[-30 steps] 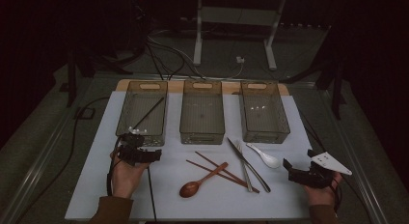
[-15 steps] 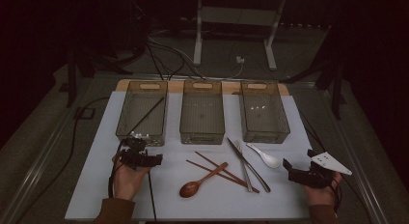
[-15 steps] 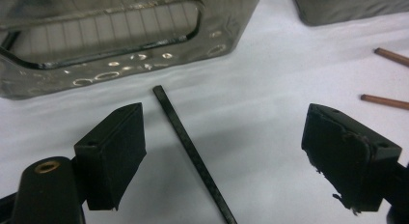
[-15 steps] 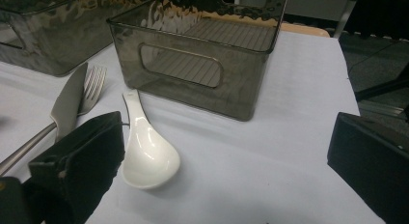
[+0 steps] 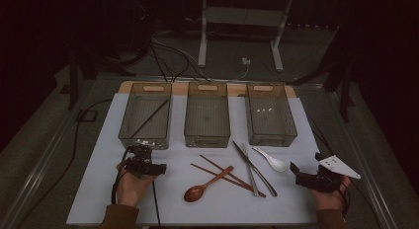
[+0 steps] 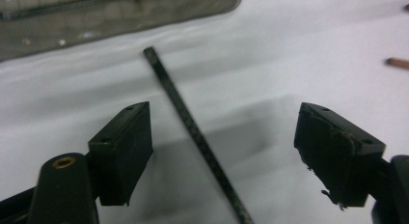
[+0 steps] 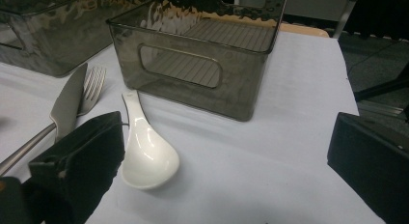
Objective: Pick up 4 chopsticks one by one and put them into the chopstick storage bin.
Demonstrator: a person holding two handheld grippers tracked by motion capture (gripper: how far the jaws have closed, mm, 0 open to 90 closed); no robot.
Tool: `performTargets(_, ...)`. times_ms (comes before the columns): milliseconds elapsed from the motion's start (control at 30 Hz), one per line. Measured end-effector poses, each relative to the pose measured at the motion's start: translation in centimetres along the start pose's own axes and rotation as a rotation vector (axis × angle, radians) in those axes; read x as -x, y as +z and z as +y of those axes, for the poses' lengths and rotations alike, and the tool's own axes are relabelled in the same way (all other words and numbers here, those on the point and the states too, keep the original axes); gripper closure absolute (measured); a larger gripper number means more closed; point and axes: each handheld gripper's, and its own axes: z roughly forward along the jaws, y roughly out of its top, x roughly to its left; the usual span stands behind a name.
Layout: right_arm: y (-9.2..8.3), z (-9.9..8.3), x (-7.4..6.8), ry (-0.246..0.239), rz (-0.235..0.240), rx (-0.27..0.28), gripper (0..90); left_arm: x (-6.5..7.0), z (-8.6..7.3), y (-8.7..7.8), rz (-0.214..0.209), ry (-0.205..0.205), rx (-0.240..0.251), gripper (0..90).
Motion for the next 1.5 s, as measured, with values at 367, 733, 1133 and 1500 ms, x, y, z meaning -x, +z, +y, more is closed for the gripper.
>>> performTargets(367,0.09,-0.02,-0.04,-0.001,0.002,-0.004,0.0,-0.50,-0.51,-0.37,0.011,0.021,-0.032,55.5)
performTargets(733,0.17,-0.06,-0.05,0.000,0.003,-0.007,0.0,-0.52,-0.46,-0.41,0.057,0.082,-0.045,76.6)
performTargets(1133,0.26,-0.08,-0.11,-0.002,0.004,-0.013,0.0,-0.26,-0.51,-0.40,0.057,0.135,-0.049,86.8)
performTargets(1500,0.30,-0.11,-0.12,-0.007,0.006,-0.019,0.0,-0.64,-0.46,-0.29,0.032,0.161,-0.056,87.1)
